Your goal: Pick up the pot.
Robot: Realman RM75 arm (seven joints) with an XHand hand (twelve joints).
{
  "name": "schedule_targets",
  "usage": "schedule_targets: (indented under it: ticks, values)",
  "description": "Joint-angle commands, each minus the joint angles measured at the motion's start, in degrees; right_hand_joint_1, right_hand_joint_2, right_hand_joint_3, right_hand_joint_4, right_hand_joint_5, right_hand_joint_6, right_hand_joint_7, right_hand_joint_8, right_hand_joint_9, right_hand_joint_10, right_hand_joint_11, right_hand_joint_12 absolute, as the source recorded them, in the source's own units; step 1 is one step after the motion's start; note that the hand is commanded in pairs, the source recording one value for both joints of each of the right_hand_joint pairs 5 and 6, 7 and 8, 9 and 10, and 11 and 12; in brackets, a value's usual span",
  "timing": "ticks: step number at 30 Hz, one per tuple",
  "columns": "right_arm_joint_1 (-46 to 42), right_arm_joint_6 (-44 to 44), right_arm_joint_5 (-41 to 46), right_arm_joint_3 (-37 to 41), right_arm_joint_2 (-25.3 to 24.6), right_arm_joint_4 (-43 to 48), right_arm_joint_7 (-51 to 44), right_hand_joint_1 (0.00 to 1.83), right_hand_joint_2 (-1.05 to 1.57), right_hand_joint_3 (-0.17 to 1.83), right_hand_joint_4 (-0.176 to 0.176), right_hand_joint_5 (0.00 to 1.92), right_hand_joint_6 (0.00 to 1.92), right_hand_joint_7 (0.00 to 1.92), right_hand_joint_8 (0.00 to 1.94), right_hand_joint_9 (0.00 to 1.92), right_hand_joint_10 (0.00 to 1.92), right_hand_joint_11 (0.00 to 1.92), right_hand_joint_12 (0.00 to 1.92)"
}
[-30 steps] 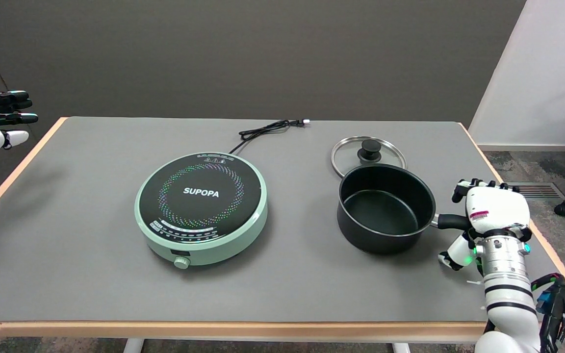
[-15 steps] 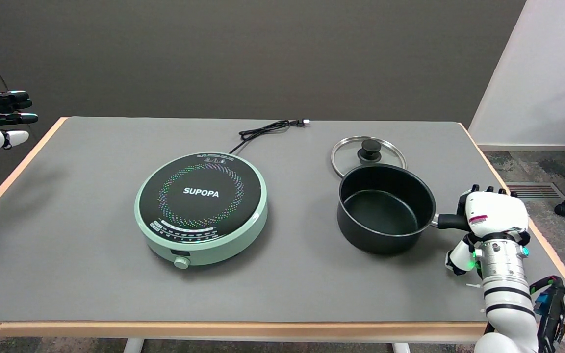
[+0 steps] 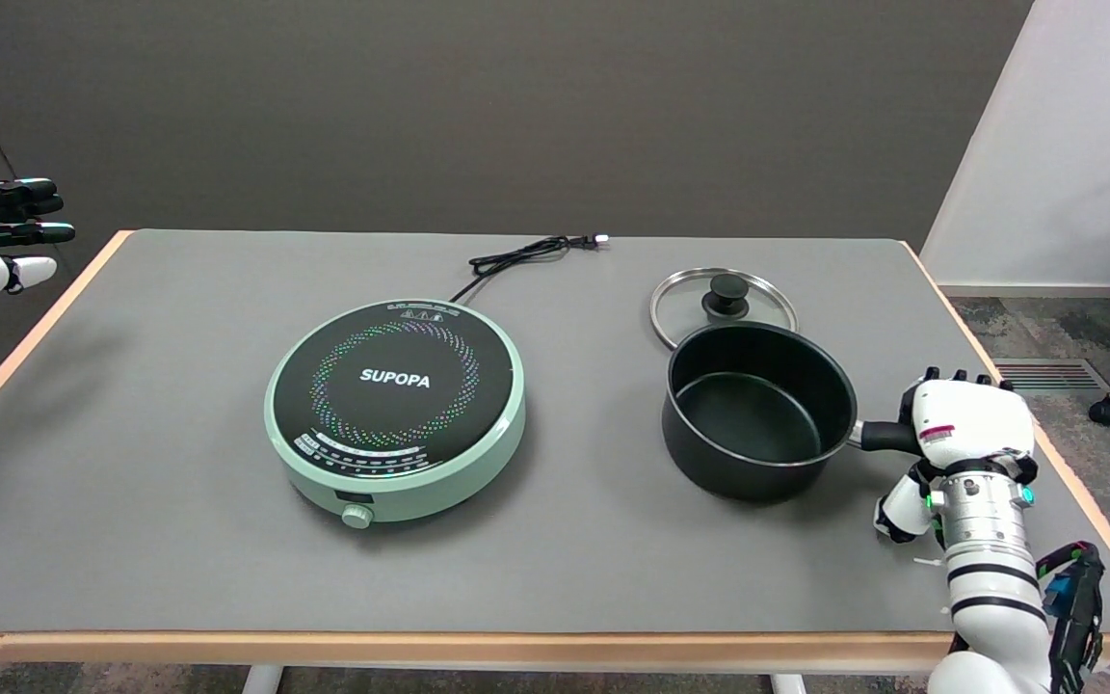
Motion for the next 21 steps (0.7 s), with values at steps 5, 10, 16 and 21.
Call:
schedule_targets:
  ticks: [5, 10, 16, 21]
  values:
    - [1.41, -0.5, 0.1, -0.14, 1.28, 0.6, 0.29, 1.3, -0.43, 1.83, -0.071, 1.31, 1.31, 1.31, 1.31, 1.31, 1.31, 1.31, 1.31]
    - [1.65, -0.45, 3.11, -0.25, 0.93, 0.73, 0.4, 1.17, 0.01, 1.51, -0.107, 1.64, 1.64, 1.64, 1.64, 1.64, 1.64, 1.64, 1.64]
    - [1.81, 0.57, 5.03, -0.62, 0.77, 0.14, -1.1, 1.14, 0.19, 1.21, -0.06, 1.81, 1.81, 1.81, 1.81, 1.81, 1.81, 1.81, 1.81]
    - [1.81, 0.78, 4.52, -0.73, 0.64, 0.01, -1.89, 1.16, 0.12, 1.09, -0.062, 1.8, 1.8, 1.8, 1.8, 1.8, 1.8, 1.8, 1.8]
